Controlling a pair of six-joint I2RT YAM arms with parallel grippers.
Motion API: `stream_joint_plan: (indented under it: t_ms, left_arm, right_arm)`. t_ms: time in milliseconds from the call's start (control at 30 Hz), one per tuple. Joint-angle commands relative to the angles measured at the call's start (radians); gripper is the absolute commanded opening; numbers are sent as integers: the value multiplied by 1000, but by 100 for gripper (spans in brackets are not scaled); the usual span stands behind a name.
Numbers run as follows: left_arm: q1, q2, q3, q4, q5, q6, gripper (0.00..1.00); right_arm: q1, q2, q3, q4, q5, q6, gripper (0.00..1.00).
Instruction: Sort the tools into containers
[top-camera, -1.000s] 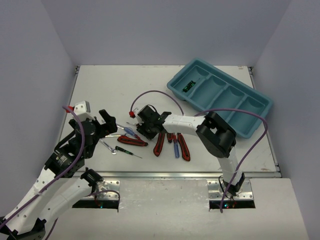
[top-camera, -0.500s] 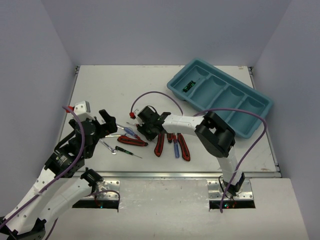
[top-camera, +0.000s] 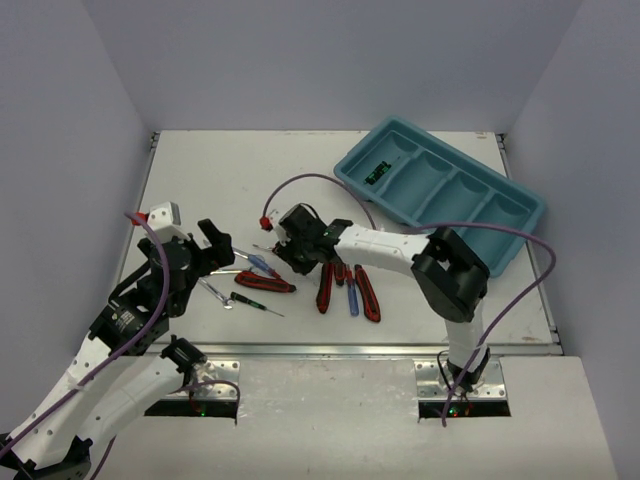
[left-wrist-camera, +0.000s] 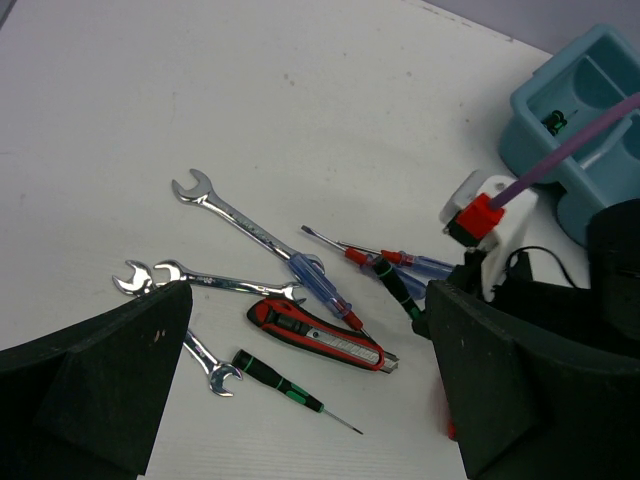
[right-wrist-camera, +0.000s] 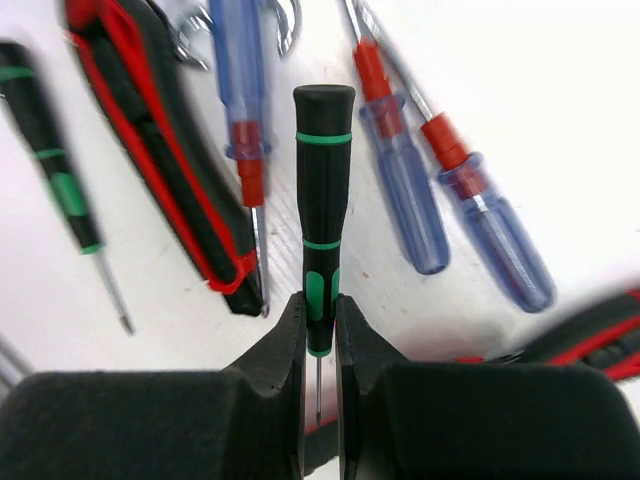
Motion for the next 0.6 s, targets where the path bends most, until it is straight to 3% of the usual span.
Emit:
stream_joint_plan:
  t_ms: [0,133,300,567]
  left_arm:
    - [4,-5,-1,39,-4,8,100]
    - [4,-7,-1,39,-5,6,100]
    - [4,-3,-1,39,-5,6,100]
    - [2,-5,-3,36,-12,1,100]
  right_arm:
    - [-14,-162,33,35,3,-38,0]
    - [-119,-232,58,28,0,45,0]
    - [-377,-243,90,72,-51,293,0]
    - [-645,-73,300,52,66,582,0]
